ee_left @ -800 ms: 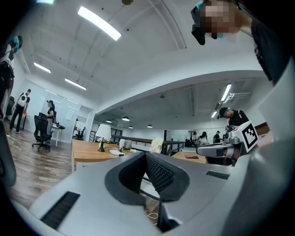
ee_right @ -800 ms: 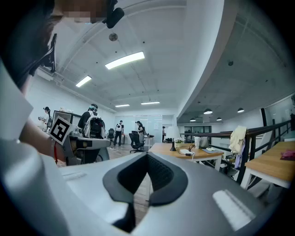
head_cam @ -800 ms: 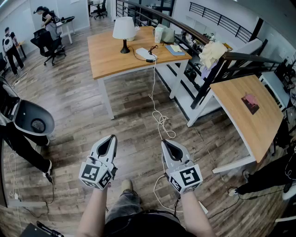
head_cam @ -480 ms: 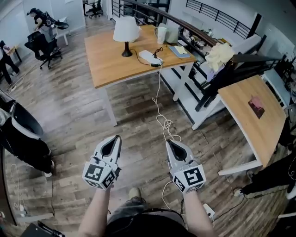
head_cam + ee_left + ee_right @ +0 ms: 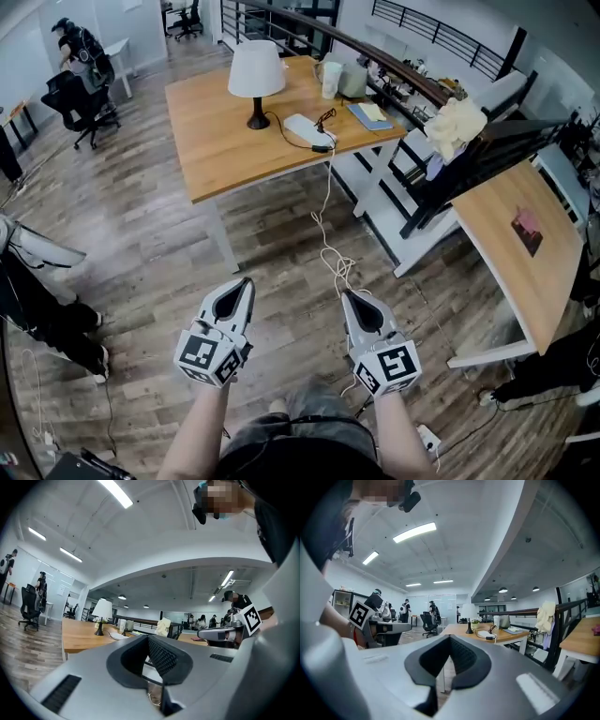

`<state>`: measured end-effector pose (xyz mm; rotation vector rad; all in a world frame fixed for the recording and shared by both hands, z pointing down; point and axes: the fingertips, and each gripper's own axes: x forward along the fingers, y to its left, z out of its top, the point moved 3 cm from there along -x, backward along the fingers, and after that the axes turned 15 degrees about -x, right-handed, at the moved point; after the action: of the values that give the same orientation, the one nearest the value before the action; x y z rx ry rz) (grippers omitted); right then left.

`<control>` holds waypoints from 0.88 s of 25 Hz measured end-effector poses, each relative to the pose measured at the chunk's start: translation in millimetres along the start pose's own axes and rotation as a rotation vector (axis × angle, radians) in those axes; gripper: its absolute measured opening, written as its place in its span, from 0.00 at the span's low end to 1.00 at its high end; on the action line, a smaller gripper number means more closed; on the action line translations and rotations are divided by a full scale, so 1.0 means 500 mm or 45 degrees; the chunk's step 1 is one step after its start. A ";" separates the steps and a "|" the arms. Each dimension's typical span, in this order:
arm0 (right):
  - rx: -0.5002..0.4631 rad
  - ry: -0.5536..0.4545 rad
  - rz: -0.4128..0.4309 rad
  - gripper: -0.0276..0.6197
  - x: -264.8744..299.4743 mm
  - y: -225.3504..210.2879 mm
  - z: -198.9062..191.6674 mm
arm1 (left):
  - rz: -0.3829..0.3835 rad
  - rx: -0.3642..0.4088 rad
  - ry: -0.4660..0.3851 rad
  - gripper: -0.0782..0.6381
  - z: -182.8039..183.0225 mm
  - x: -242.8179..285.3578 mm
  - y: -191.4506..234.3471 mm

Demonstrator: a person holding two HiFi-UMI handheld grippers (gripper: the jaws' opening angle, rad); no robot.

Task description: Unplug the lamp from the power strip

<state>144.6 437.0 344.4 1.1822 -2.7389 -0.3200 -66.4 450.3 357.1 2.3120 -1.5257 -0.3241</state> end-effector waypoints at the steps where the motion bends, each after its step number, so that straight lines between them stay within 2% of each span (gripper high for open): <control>1: 0.002 0.000 -0.001 0.05 0.014 -0.010 -0.005 | -0.003 -0.001 0.003 0.10 0.000 0.016 0.007; 7: 0.016 -0.013 0.003 0.05 0.141 -0.082 -0.040 | 0.013 -0.005 0.007 0.10 0.009 0.125 0.076; 13: 0.028 -0.031 0.077 0.05 0.286 -0.174 -0.048 | -0.028 -0.006 0.008 0.10 0.045 0.259 0.125; 22: 0.080 -0.018 0.165 0.05 0.458 -0.277 -0.103 | -0.012 0.006 0.010 0.10 0.065 0.435 0.199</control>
<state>96.5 170.0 369.9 1.0133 -2.8405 -0.2297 -76.5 209.6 368.9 2.3222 -1.5139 -0.3137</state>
